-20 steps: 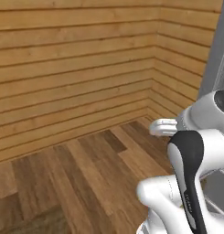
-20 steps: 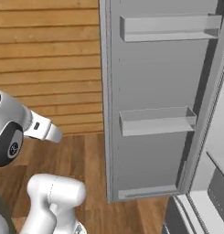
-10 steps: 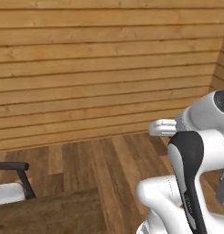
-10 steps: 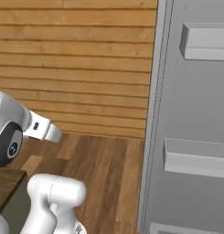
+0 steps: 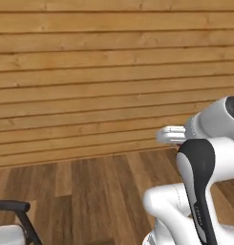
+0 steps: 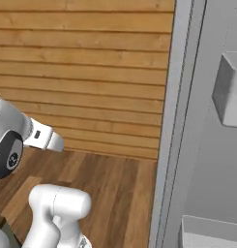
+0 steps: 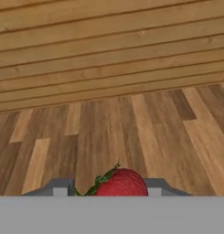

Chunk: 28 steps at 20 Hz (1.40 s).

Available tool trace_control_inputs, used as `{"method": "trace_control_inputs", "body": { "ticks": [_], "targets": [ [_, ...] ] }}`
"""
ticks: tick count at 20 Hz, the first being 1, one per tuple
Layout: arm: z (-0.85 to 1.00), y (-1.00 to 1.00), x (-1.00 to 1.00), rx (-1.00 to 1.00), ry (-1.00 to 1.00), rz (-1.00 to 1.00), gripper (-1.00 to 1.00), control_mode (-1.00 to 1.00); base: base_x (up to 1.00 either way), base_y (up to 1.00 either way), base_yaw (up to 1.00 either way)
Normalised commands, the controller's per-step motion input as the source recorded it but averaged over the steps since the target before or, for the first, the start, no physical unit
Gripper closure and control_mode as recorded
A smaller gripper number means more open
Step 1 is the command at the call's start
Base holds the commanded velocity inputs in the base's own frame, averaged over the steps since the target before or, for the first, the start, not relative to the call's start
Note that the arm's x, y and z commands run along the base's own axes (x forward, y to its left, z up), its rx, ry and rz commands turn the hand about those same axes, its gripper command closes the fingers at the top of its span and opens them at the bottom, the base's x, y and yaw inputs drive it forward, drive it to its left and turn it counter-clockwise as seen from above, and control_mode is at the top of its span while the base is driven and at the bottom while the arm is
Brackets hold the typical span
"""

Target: Take the strawberry from the fridge and place it on top of the pancake, located on the dining counter.

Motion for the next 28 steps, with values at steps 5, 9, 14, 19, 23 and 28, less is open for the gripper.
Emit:
{"method": "trace_control_inputs", "body": {
  "ticks": [5,9,14,19,23,28],
  "targets": [
    [0.00,0.00,0.00,0.00,0.00,0.00,1.00,1.00,1.00,0.18,0.04],
    [0.00,0.00,0.00,0.00,0.00,0.00,1.00,1.00,1.00,0.31,0.21],
    [0.00,0.00,0.00,0.00,0.00,0.00,1.00,1.00,1.00,0.35,0.53],
    [0.00,0.00,0.00,0.00,0.00,0.00,1.00,1.00,0.89,0.35,0.73],
    [0.00,0.00,0.00,0.00,0.00,0.00,1.00,1.00,0.62,0.48,0.77],
    [0.00,0.00,0.00,0.00,0.00,0.00,1.00,1.00,0.75,0.51,0.70]
  ]
}}
